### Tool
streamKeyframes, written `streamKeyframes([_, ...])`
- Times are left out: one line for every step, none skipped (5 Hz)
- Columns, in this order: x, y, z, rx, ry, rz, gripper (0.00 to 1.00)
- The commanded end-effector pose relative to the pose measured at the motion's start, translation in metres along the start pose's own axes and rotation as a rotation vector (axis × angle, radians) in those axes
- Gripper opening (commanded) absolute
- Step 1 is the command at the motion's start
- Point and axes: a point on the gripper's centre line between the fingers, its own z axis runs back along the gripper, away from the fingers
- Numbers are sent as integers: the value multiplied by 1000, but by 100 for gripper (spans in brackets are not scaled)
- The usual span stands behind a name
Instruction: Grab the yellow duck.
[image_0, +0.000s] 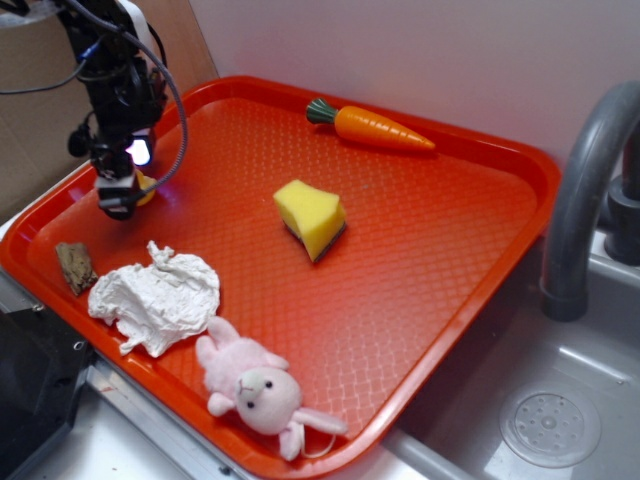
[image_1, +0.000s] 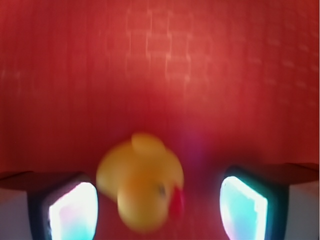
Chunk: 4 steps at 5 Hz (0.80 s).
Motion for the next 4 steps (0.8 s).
streamKeyframes([7,7,-1,-56,-54,68,0])
streamKeyframes([7,11,22,46,-19,201,0])
streamKeyframes([20,12,59,154,-54,323,0])
streamKeyframes([45,4,115,200,-173,422,0])
